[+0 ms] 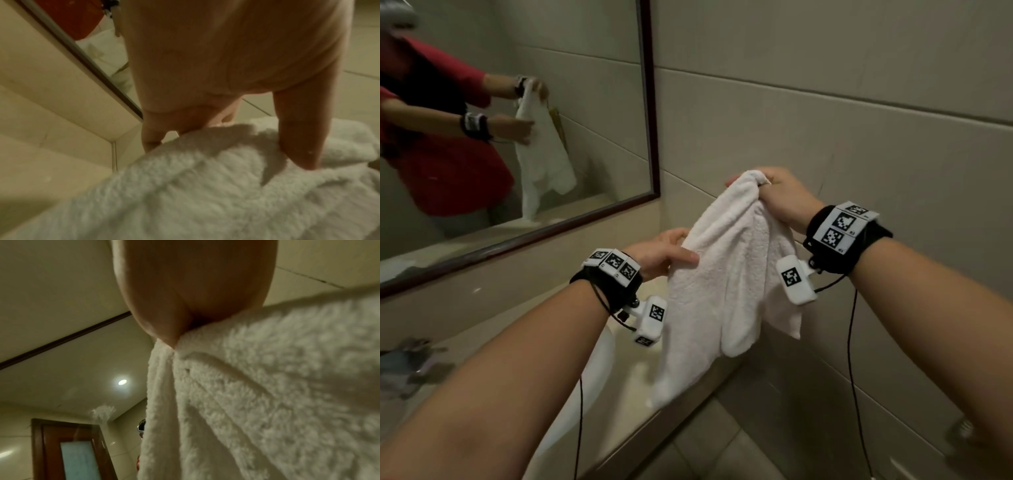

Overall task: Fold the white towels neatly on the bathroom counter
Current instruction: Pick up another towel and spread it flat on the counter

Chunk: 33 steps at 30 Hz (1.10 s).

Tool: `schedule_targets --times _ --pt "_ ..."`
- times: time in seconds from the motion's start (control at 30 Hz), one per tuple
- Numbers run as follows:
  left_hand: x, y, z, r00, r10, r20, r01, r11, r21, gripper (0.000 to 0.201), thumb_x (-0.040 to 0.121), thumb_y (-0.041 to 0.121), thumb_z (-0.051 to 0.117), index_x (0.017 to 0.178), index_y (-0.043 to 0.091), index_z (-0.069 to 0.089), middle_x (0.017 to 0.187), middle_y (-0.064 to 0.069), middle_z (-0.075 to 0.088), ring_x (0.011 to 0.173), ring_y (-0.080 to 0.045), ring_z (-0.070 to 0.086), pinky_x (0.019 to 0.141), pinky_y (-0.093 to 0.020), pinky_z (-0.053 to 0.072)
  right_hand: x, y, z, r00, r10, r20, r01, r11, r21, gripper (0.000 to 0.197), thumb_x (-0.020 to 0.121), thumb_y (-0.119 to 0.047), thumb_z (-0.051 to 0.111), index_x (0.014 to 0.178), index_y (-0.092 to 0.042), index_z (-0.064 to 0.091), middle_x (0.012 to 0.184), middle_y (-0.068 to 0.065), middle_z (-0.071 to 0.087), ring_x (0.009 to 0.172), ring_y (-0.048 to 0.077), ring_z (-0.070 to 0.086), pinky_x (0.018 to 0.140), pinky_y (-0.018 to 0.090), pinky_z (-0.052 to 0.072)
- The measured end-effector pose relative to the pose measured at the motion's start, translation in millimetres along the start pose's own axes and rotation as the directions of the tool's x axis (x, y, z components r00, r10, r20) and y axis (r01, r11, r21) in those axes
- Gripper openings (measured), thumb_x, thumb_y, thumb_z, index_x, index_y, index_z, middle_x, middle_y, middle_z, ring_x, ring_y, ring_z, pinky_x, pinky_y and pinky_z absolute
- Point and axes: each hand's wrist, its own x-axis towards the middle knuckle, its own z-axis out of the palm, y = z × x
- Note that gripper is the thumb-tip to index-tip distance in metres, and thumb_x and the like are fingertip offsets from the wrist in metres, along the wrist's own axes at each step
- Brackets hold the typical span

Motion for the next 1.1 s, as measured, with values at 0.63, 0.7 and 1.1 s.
schedule_targets --times 0.63,0.7,1.1 --pt "37.8 -5.5 -72.5 0.728 0.223 -0.648 0.397 0.633 0.664 0.013 0.078 0.011 0.067 0.091 0.01 0.066 0.084 -0.011 0.065 0.085 -0.029 0.064 0.068 -0.03 0.043 34.4 45.7 -27.6 0.988 0.11 -0.106 -0.114 0.993 -0.028 0.035 0.081 0.005 0.042 0.075 -0.016 0.069 0.079 0.006 0.07 0.072 0.018 0.062 0.067 0.033 0.048" --pt "38.6 0.0 -76.2 0.648 0.256 -0.717 0.436 0.647 0.625 0.009 0.084 0.014 0.061 0.09 0.008 0.063 0.084 -0.012 0.061 0.086 -0.031 0.062 0.07 -0.031 0.042 32.7 47.1 -26.4 0.991 0.113 -0.064 -0.116 0.992 -0.043 0.032 0.081 0.003 0.043 0.077 -0.014 0.07 0.082 0.007 0.072 0.074 0.019 0.064 0.068 0.034 0.05" --pt "17.3 46.0 -129.2 0.385 0.397 -0.833 0.587 0.591 0.553 0.027 0.091 0.015 0.051 0.109 -0.001 0.062 0.108 -0.024 0.064 0.101 -0.041 0.061 0.082 -0.042 0.047 42.1 48.4 23.0 0.979 0.155 0.136 -0.16 0.987 0.025 0.029 0.08 0.004 0.047 0.077 -0.015 0.068 0.082 0.005 0.07 0.074 0.016 0.063 0.07 0.032 0.049"
